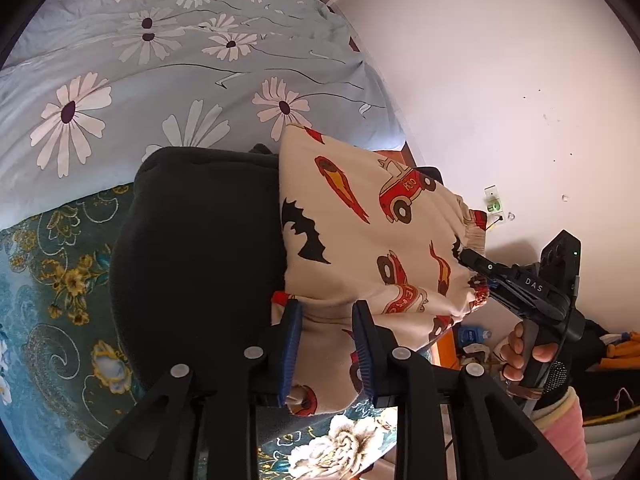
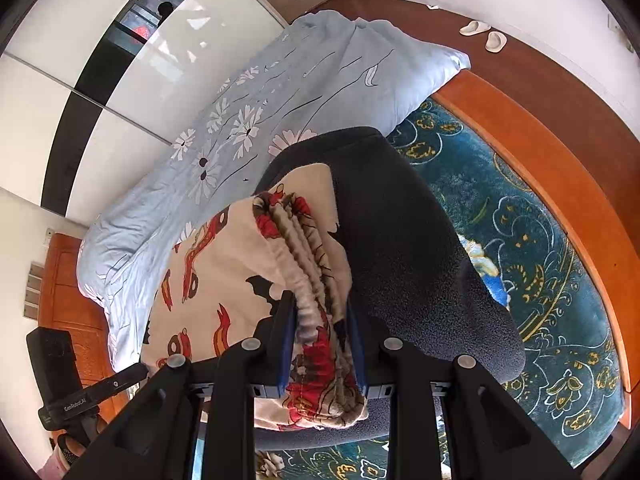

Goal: Fold clothes
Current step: 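Lower the pants onto the cushion and open both grippers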

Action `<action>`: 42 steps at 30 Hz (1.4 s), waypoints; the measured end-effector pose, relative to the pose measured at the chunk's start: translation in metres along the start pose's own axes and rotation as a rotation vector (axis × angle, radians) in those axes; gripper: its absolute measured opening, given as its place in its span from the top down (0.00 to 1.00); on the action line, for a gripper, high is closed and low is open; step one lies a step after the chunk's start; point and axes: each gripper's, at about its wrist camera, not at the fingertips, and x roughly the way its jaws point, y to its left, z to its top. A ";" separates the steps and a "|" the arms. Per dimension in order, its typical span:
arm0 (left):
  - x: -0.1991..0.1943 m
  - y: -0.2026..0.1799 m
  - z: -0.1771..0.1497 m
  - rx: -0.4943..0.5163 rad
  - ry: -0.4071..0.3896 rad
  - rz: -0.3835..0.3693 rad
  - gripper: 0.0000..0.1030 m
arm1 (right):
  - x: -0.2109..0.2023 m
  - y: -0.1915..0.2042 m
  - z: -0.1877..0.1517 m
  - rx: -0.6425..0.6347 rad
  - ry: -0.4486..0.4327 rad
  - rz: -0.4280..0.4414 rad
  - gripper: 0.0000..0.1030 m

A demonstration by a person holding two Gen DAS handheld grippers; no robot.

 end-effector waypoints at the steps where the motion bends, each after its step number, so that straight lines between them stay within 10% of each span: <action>1: -0.001 -0.001 0.000 0.001 0.001 0.004 0.77 | 0.000 0.001 0.000 -0.001 0.000 -0.002 0.75; 4: -0.009 -0.007 -0.001 0.011 -0.013 -0.032 1.00 | -0.002 0.005 0.001 -0.017 -0.001 -0.011 0.74; 9: -0.028 -0.038 -0.028 0.141 -0.032 -0.095 1.00 | -0.005 0.014 0.001 -0.055 -0.013 -0.024 0.74; 20: -0.035 -0.031 -0.022 0.204 -0.053 0.093 0.98 | -0.038 0.031 -0.007 -0.103 -0.115 -0.118 0.61; 29: -0.008 -0.035 -0.027 0.254 0.002 0.132 0.96 | -0.040 0.055 -0.045 -0.222 -0.137 0.004 0.55; 36: 0.012 -0.026 -0.028 0.244 0.064 0.150 0.95 | -0.018 0.031 -0.048 -0.076 -0.131 0.016 0.54; 42: 0.000 -0.037 -0.035 0.292 0.045 0.142 0.68 | -0.027 0.039 -0.072 -0.099 -0.149 0.012 0.42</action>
